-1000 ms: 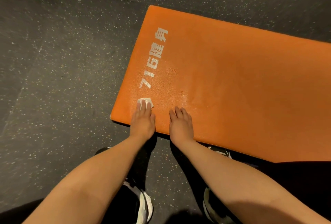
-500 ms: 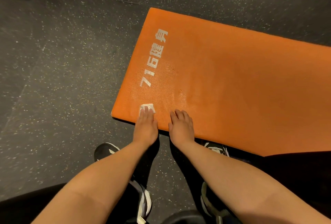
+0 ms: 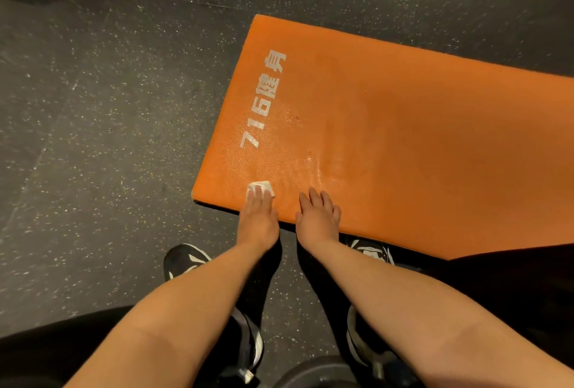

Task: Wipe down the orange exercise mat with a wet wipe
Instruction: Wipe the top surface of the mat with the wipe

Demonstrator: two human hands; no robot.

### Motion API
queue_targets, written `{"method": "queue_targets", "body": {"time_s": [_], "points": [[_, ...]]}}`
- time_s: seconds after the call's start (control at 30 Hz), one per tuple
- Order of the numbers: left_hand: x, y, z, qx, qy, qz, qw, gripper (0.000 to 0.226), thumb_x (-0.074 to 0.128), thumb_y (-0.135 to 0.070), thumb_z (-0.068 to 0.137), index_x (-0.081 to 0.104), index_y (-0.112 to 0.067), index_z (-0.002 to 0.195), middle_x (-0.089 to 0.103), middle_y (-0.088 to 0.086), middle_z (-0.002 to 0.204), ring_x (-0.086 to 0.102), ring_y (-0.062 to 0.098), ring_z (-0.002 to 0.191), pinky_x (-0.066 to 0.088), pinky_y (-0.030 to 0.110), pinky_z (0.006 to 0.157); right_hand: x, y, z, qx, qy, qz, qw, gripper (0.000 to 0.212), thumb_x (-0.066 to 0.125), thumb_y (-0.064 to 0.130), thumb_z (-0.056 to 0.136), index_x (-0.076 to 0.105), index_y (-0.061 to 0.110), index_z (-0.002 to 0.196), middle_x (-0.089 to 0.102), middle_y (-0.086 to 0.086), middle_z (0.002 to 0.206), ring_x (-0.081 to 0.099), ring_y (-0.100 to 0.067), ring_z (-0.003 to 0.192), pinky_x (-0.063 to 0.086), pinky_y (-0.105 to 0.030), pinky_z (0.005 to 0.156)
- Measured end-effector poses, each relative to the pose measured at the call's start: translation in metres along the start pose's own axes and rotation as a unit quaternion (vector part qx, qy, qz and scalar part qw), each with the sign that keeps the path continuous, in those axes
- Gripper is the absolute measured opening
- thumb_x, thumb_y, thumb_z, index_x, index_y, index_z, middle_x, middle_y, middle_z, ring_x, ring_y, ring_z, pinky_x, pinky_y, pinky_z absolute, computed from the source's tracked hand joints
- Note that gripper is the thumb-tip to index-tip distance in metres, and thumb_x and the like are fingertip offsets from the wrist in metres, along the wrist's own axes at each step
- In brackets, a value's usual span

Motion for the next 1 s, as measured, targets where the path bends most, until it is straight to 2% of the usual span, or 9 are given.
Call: {"method": "queue_targets", "body": {"time_s": [0.2, 0.27, 0.33, 0.4, 0.53, 0.63, 0.7, 0.83, 1.0], "points": [[0.025, -0.045, -0.009, 0.116, 0.058, -0.017, 0.991, 0.054, 0.027, -0.023, 0.109, 0.014, -0.014, 0.160, 0.005, 0.007, 0.168, -0.003, 0.022, 0.155, 0.002, 0.037, 0.126, -0.007, -0.006, -0.001, -0.002, -0.016, 0.047, 0.999, 0.051, 0.038, 0.027, 0.105, 0.035, 0.029, 0.156, 0.021, 0.002, 0.167, 0.010, -0.024, 0.153, 0.012, -0.045, 0.121], [0.011, -0.033, 0.000, 0.098, 0.030, 0.013, 0.995, 0.054, 0.030, -0.021, 0.108, 0.018, -0.014, 0.160, 0.007, 0.009, 0.168, -0.001, 0.025, 0.155, 0.003, 0.039, 0.126, -0.009, -0.008, 0.000, -0.002, -0.020, 0.049, 0.999, 0.049, 0.041, 0.025, 0.105, 0.038, 0.030, 0.154, 0.024, 0.004, 0.166, 0.013, -0.023, 0.152, 0.013, -0.043, 0.120], [-0.003, -0.018, 0.009, 0.027, -0.003, 0.024, 0.999, 0.054, 0.030, -0.020, 0.108, 0.017, -0.012, 0.159, 0.005, 0.012, 0.168, -0.003, 0.029, 0.155, 0.004, 0.040, 0.126, -0.010, -0.008, 0.002, 0.001, -0.023, 0.052, 0.998, 0.048, 0.042, 0.026, 0.105, 0.040, 0.029, 0.153, 0.025, 0.005, 0.165, 0.014, -0.022, 0.152, 0.014, -0.042, 0.119], [-0.003, -0.022, 0.010, 0.000, 0.002, 0.014, 1.000, 0.055, 0.030, -0.018, 0.107, 0.015, -0.010, 0.159, 0.003, 0.014, 0.168, -0.005, 0.030, 0.155, 0.004, 0.040, 0.126, -0.013, -0.008, 0.002, 0.008, -0.030, 0.057, 0.998, 0.046, 0.043, 0.026, 0.105, 0.044, 0.028, 0.151, 0.029, 0.004, 0.164, 0.017, -0.022, 0.151, 0.016, -0.040, 0.118], [0.026, -0.062, -0.006, 0.103, 0.071, -0.031, 0.992, 0.056, 0.029, -0.023, 0.109, 0.012, -0.012, 0.160, 0.002, 0.008, 0.168, -0.005, 0.022, 0.155, 0.003, 0.037, 0.126, -0.022, -0.013, 0.007, 0.021, -0.043, 0.112, 0.993, 0.038, 0.046, 0.021, 0.101, 0.060, 0.023, 0.136, 0.050, 0.004, 0.150, 0.033, -0.020, 0.137, 0.024, -0.033, 0.106], [0.025, -0.059, -0.005, 0.138, 0.073, 0.002, 0.988, 0.057, 0.031, -0.021, 0.108, 0.013, -0.014, 0.161, 0.004, 0.006, 0.169, -0.003, 0.021, 0.155, 0.006, 0.038, 0.126, -0.022, -0.013, 0.006, 0.016, -0.042, 0.117, 0.992, 0.037, 0.046, 0.017, 0.101, 0.061, 0.023, 0.134, 0.051, 0.006, 0.148, 0.034, -0.017, 0.134, 0.024, -0.029, 0.099], [0.015, -0.050, 0.003, 0.129, 0.051, 0.037, 0.990, 0.056, 0.031, -0.021, 0.107, 0.015, -0.014, 0.160, 0.004, 0.007, 0.168, -0.002, 0.024, 0.155, 0.006, 0.040, 0.125, -0.020, -0.010, 0.003, 0.009, -0.045, 0.099, 0.994, 0.039, 0.046, 0.015, 0.101, 0.059, 0.023, 0.136, 0.046, 0.005, 0.153, 0.030, -0.018, 0.139, 0.024, -0.032, 0.103], [-0.005, -0.026, 0.019, 0.023, -0.007, 0.029, 0.999, 0.056, 0.035, -0.016, 0.103, 0.021, -0.010, 0.156, 0.008, 0.015, 0.167, 0.000, 0.032, 0.154, 0.010, 0.043, 0.125, -0.019, -0.008, 0.002, 0.012, -0.053, 0.078, 0.995, 0.041, 0.046, 0.014, 0.100, 0.057, 0.024, 0.139, 0.042, 0.005, 0.155, 0.030, -0.019, 0.141, 0.026, -0.035, 0.105], [0.019, -0.053, 0.003, 0.099, 0.052, -0.012, 0.994, 0.057, 0.034, -0.014, 0.104, 0.019, -0.012, 0.159, 0.008, 0.009, 0.168, -0.001, 0.025, 0.155, 0.009, 0.039, 0.125, -0.024, -0.008, 0.007, 0.013, -0.058, 0.083, 0.995, 0.039, 0.046, 0.016, 0.100, 0.058, 0.026, 0.135, 0.051, 0.006, 0.145, 0.037, -0.020, 0.127, 0.027, -0.033, 0.097]]}}
Point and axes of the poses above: each hand's wrist, its own z-axis towards the middle knuckle, its own x-axis out of the palm, y = z × x, the point moved 10 cm from there along z, towards the middle knuckle
